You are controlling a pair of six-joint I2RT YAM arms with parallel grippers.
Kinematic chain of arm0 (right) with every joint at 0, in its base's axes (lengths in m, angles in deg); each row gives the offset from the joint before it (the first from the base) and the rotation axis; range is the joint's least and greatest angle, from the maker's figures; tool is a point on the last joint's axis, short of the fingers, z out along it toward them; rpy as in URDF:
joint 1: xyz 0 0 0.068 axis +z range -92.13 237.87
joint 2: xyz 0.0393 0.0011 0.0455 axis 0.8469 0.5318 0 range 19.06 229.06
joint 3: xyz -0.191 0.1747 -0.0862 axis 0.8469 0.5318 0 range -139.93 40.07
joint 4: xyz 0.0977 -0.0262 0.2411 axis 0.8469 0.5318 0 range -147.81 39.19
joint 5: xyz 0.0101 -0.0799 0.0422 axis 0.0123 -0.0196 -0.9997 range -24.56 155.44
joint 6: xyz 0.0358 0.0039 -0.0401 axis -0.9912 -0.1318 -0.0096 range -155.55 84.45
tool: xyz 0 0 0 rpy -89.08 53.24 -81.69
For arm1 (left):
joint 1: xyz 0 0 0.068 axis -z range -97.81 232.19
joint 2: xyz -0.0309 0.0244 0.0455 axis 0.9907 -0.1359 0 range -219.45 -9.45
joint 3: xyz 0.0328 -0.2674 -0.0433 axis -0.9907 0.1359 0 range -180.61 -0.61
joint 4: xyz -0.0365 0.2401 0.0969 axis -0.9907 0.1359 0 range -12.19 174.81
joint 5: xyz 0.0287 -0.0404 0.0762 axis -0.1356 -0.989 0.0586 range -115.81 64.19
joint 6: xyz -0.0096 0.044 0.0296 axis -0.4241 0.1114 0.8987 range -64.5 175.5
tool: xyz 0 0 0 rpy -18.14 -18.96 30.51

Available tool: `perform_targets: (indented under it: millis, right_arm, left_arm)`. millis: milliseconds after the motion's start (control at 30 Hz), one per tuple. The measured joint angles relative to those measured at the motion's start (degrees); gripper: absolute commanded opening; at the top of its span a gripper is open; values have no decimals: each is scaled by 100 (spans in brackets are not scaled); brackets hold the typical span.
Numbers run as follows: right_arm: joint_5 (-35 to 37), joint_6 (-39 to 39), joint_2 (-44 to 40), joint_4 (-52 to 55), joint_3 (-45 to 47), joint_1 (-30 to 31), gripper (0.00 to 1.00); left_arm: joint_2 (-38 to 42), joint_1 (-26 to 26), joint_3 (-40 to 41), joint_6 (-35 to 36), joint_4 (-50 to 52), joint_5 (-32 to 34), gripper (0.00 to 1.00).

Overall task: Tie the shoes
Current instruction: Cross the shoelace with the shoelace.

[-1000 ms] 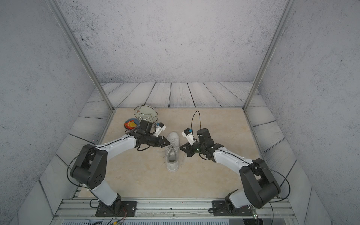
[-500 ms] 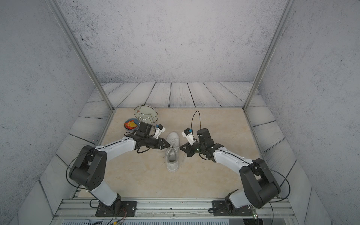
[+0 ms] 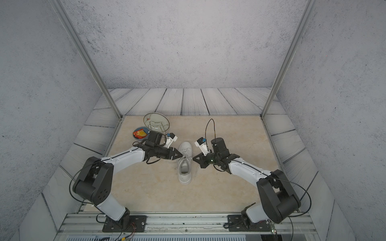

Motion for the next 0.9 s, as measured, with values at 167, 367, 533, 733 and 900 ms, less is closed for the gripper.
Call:
perform_targets:
  millis: [167,367,533,733,900]
  right_arm:
    - [0,0,0,2,0,0,0]
    - [-2,0,0,4,0,0,0]
    - [-9,-7,0,9,-2,0,0]
    - [-46,-46,0,0,-55,20,0]
    - [-114,-179,0,-131,-129,66,0]
  left_arm:
    - [-74,0,0,9,24,4,24]
    - [-66,0,-7,13,2,-37,11]
    - [284,2,94,35,-146,-55,5]
    - [765,9,146,57,-374,-59,4]
    - [785,39,155,59,-409,-61,4]
